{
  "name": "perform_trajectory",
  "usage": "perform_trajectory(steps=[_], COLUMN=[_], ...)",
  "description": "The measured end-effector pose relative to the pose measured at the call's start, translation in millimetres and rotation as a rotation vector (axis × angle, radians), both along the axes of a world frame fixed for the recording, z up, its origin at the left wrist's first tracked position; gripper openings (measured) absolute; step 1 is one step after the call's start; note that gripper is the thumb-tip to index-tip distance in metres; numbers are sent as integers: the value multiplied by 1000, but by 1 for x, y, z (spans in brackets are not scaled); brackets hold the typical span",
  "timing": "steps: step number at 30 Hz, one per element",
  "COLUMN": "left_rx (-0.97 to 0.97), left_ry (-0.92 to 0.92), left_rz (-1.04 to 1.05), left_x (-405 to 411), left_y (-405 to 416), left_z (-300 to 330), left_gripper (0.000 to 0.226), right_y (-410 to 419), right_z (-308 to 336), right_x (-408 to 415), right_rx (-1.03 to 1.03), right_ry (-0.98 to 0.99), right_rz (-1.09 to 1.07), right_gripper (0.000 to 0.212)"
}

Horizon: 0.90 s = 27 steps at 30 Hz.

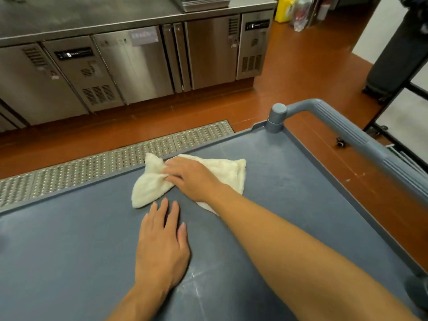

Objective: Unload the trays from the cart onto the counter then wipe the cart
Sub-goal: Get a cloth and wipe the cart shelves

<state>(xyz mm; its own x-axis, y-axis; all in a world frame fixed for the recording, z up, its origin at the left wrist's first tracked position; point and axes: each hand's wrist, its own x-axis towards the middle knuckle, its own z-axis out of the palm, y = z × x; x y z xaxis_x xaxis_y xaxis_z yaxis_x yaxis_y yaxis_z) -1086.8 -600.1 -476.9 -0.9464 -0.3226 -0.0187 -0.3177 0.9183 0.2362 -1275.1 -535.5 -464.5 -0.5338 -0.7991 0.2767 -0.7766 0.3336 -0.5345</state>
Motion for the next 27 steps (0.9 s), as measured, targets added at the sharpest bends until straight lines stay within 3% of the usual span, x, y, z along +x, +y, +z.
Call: perform_trajectory(steps=[2,7,9,13,18,20,23,27], left_rx=[11,34,36,-8,54,70,51,74], left_ry=[2,4,12,9,82,114,77,61], left_rz=[13,-20,-40,-50,-97,-73,11,25], left_x=[1,3,2,-1,-6,-5,-1,1], left_y=[1,3,5,4,1,-1,-1,3], left_z=[0,-1,-3,-4,0,2,-1,0], left_gripper=[67,70,69,65,49,44,59,62], right_y=[27,134,138,60,-51,-63,-23,101], right_z=[-11,-5,1,-2,-1,6,8,17], right_x=[-22,-84,-87,-41,26,25,2,-37], right_rx=[-21,58,61,17,54,97,144,175], right_ry=[9,1,15,46,7,-4,-56,-59], right_rz=[-187,-903,-1016,-743,95,258,131,-272], right_gripper=[22,30,32,23,14,19,30,35])
